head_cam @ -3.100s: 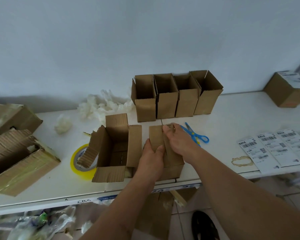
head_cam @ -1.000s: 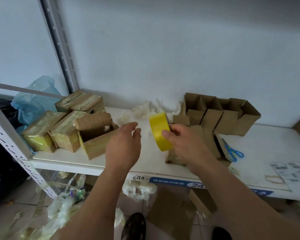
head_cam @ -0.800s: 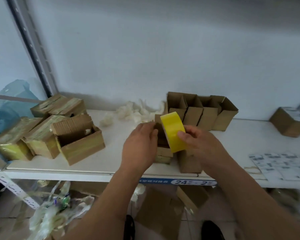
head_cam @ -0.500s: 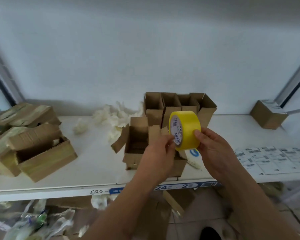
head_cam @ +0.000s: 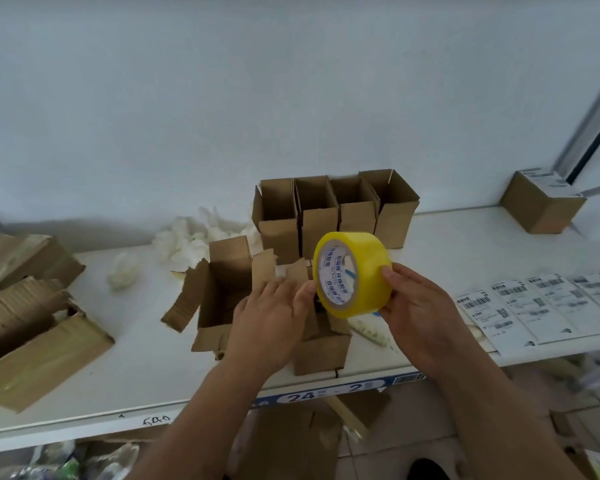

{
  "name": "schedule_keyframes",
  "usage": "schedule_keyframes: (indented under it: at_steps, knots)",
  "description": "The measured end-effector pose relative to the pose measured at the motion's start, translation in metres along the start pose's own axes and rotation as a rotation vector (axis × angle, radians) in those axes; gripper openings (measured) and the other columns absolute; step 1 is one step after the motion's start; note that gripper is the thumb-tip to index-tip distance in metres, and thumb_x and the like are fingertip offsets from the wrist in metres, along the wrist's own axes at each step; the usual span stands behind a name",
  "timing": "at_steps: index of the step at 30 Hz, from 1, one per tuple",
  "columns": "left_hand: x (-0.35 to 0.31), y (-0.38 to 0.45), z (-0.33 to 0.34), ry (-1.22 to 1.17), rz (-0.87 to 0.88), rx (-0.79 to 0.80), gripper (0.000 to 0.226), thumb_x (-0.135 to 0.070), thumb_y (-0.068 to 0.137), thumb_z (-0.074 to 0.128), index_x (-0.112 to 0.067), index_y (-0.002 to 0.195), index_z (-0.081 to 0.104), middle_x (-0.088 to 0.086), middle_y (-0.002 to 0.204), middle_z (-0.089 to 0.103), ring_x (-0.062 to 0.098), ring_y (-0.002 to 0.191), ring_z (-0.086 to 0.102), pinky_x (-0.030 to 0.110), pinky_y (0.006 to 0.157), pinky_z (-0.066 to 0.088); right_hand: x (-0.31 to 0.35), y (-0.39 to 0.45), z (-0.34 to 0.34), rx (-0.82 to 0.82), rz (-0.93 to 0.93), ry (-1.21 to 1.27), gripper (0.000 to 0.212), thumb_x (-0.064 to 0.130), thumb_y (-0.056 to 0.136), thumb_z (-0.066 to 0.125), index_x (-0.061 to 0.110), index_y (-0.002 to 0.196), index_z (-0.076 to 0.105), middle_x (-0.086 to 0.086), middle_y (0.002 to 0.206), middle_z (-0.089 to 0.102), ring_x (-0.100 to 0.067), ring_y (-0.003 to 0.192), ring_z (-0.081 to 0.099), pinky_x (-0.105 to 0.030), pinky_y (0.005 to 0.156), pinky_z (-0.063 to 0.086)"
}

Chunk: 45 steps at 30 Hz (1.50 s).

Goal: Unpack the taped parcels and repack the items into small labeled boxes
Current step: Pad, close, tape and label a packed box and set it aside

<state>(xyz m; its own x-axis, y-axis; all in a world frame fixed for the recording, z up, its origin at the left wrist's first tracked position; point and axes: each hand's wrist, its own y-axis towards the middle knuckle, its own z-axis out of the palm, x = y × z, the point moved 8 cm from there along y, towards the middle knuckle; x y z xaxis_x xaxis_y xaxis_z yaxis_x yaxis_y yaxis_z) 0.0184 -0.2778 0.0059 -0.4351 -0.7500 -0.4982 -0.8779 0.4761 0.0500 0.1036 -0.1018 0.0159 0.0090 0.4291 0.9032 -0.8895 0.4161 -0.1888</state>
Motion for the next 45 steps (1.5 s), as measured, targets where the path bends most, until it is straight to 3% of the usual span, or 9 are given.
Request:
schedule_keyframes:
  at_steps: [13, 19, 22, 24, 26, 28, 33, 42, 45]
  knots:
    - [0.032, 0.007, 0.004, 0.178, -0.145, 0.137, 0.071, -0.063, 0.095, -0.002, -0.035, 0.149, 0.032, -0.010, 0.157, 0.032, 0.014, 0.150, 0.013, 0.050, 0.120, 0.006, -0.010, 0.011, 0.004, -0.026, 0.048, -0.006, 0.045, 0.030, 0.093, 0.053, 0.008, 0.131, 0.056, -0.012, 0.125, 0.065, -0.028, 0.117, 0.061, -0.048, 0.105, 0.045]
    - [0.070, 0.012, -0.005, 0.388, -0.290, 0.131, 0.068, -0.061, 0.095, -0.004, -0.037, 0.152, 0.025, 0.000, 0.158, 0.031, 0.027, 0.149, 0.015, 0.060, 0.118, 0.011, -0.013, 0.011, 0.007, -0.041, 0.102, 0.209, 0.038, 0.024, 0.101, 0.041, 0.004, 0.127, 0.058, -0.019, 0.123, 0.065, -0.025, 0.095, 0.066, -0.039, 0.084, 0.052]
    - [0.060, 0.016, -0.013, 0.273, -0.251, 0.025, 0.085, -0.067, 0.088, -0.010, -0.030, 0.145, 0.042, -0.002, 0.148, 0.047, 0.023, 0.144, 0.031, 0.051, 0.118, 0.018, -0.014, 0.009, 0.008, -0.063, 0.121, 0.257, 0.042, 0.024, 0.099, 0.041, 0.000, 0.131, 0.055, -0.024, 0.124, 0.062, -0.025, 0.087, 0.064, -0.039, 0.081, 0.053]
    - [0.036, 0.017, -0.022, 0.116, -0.152, -0.070, 0.081, -0.065, 0.093, -0.001, -0.021, 0.127, 0.058, -0.002, 0.111, 0.064, 0.024, 0.125, 0.050, 0.045, 0.110, 0.034, -0.015, 0.009, 0.008, -0.075, 0.121, 0.293, 0.044, 0.024, 0.099, 0.041, -0.001, 0.132, 0.053, -0.023, 0.117, 0.062, -0.025, 0.085, 0.063, -0.040, 0.080, 0.053]
    - [0.012, 0.015, -0.030, -0.143, -0.112, -0.111, 0.064, -0.060, 0.098, 0.013, -0.021, 0.103, 0.064, -0.013, 0.076, 0.049, 0.019, 0.095, 0.057, 0.032, 0.085, 0.045, -0.015, 0.008, 0.009, -0.075, 0.115, 0.306, 0.044, 0.025, 0.099, 0.041, -0.001, 0.132, 0.053, -0.020, 0.111, 0.061, -0.025, 0.083, 0.063, -0.040, 0.079, 0.054]
    - [-0.001, 0.013, -0.030, -0.421, -0.143, -0.090, 0.049, -0.063, 0.095, 0.020, -0.032, 0.091, 0.057, -0.017, 0.076, 0.050, 0.004, 0.082, 0.053, 0.018, 0.071, 0.038, -0.015, 0.008, 0.010, -0.057, 0.102, 0.273, 0.044, 0.025, 0.099, 0.040, -0.002, 0.131, 0.054, -0.020, 0.111, 0.061, -0.024, 0.082, 0.063, -0.040, 0.079, 0.054]
    - [-0.013, 0.015, -0.019, -0.863, -0.192, 0.010, 0.061, -0.074, 0.081, 0.025, -0.032, 0.077, 0.068, -0.009, 0.077, 0.073, 0.008, 0.082, 0.070, 0.024, 0.073, 0.053, -0.012, 0.009, 0.016, 0.015, 0.000, 0.079, 0.040, 0.027, 0.087, 0.047, -0.001, 0.115, 0.054, -0.018, 0.095, 0.058, -0.030, 0.090, 0.058, -0.041, 0.081, 0.053]
    - [-0.027, 0.015, -0.024, -0.996, -0.157, 0.052, 0.052, -0.077, 0.074, 0.028, -0.042, 0.086, 0.064, -0.024, 0.073, 0.071, 0.000, 0.085, 0.067, 0.030, 0.088, 0.053, -0.007, 0.009, 0.027, 0.084, -0.060, -0.168, 0.034, 0.021, 0.059, 0.047, 0.009, 0.090, 0.054, -0.020, 0.100, 0.053, -0.038, 0.100, 0.050, -0.051, 0.088, 0.042]
    - [-0.031, 0.012, -0.028, -1.020, -0.148, 0.068, 0.050, -0.073, 0.076, 0.030, -0.041, 0.080, 0.068, -0.021, 0.077, 0.073, -0.001, 0.080, 0.070, 0.025, 0.081, 0.053, -0.009, 0.006, 0.026, 0.103, -0.082, -0.080, 0.056, 0.039, 0.047, 0.073, 0.009, 0.092, 0.056, -0.014, 0.092, 0.059, -0.032, 0.093, 0.056, -0.043, 0.079, 0.048]
